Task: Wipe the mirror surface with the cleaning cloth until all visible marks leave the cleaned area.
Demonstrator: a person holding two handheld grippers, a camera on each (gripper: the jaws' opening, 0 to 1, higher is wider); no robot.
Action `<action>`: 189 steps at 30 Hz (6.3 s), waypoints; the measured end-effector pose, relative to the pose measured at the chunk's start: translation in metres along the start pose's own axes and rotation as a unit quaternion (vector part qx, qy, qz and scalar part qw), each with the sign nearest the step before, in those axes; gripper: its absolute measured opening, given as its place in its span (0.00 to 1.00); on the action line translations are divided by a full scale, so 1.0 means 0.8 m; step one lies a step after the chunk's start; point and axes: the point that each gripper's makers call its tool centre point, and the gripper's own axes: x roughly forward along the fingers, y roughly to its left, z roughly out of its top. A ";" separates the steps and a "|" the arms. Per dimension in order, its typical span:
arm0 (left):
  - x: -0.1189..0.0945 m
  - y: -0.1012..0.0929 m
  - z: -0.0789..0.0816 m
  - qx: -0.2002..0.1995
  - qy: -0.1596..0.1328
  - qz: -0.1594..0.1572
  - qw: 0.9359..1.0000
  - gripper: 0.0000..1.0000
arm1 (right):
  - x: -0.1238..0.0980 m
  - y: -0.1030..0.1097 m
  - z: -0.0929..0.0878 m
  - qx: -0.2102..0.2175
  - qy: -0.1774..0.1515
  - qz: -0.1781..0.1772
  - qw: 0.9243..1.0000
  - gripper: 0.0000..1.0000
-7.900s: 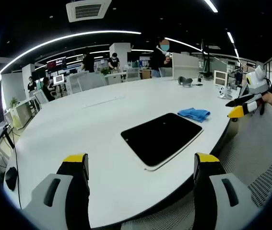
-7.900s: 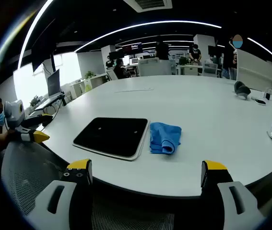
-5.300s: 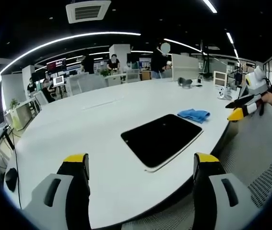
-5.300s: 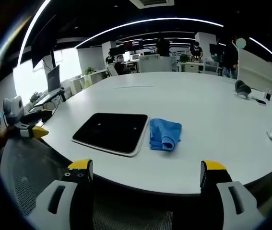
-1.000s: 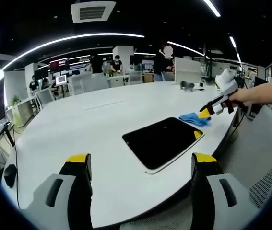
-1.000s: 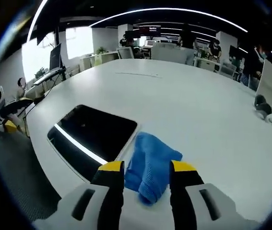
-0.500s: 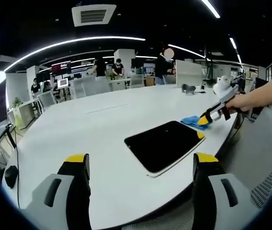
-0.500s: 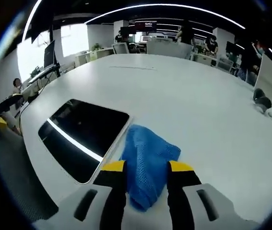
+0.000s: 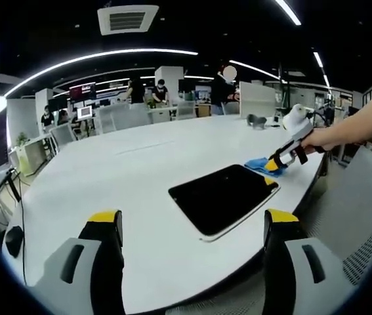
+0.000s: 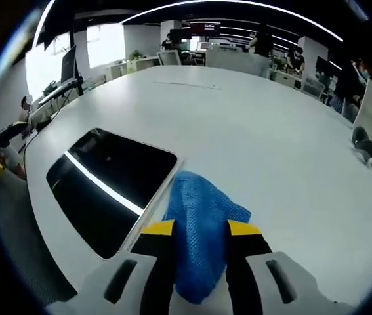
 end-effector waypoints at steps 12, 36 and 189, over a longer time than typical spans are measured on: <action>0.001 0.001 0.000 0.001 0.000 0.002 1.000 0.87 | 0.007 0.008 0.005 -0.007 0.024 0.002 1.000 0.04; 0.000 0.000 -0.003 -0.002 0.004 0.001 1.000 0.87 | 0.014 0.003 0.021 0.076 0.023 0.014 0.997 0.00; 0.002 -0.006 -0.004 -0.006 0.010 -0.017 1.000 0.85 | 0.107 0.275 0.155 -0.024 0.025 0.144 0.989 0.00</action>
